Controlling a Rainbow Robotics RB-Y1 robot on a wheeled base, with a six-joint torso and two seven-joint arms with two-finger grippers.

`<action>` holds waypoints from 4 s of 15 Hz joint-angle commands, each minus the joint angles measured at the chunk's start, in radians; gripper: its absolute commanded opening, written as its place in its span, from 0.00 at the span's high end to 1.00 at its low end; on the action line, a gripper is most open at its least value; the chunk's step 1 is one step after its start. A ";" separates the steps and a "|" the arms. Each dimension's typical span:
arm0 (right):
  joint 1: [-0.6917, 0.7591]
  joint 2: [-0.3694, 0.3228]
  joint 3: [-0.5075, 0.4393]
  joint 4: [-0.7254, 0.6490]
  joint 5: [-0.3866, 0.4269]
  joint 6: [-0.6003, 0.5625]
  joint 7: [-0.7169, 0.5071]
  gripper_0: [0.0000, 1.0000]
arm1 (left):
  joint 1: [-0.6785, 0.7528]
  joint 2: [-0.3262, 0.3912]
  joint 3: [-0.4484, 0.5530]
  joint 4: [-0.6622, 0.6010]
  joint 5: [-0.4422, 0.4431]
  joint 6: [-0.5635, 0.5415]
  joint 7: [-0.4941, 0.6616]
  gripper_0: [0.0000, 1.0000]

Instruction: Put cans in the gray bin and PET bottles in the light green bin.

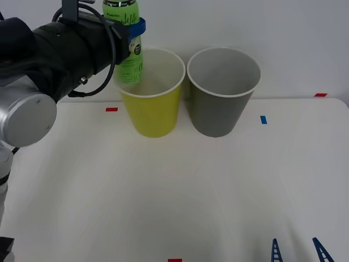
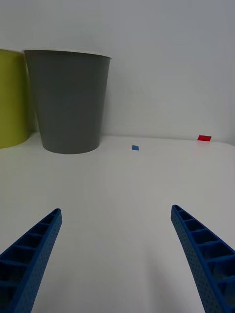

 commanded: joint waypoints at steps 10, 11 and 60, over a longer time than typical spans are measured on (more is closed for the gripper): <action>0.000 0.000 0.000 0.000 0.000 0.000 0.000 0.23 | -0.179 -0.020 -0.134 0.394 -0.079 -0.336 0.028 1.00; 0.000 0.000 0.000 0.000 0.000 0.000 0.000 0.23 | -0.178 -0.027 -0.134 0.408 -0.100 -0.354 0.029 1.00; 0.000 0.000 0.000 0.000 0.000 0.000 0.000 0.23 | 1.170 0.038 -0.183 0.078 -0.186 -1.236 0.034 0.00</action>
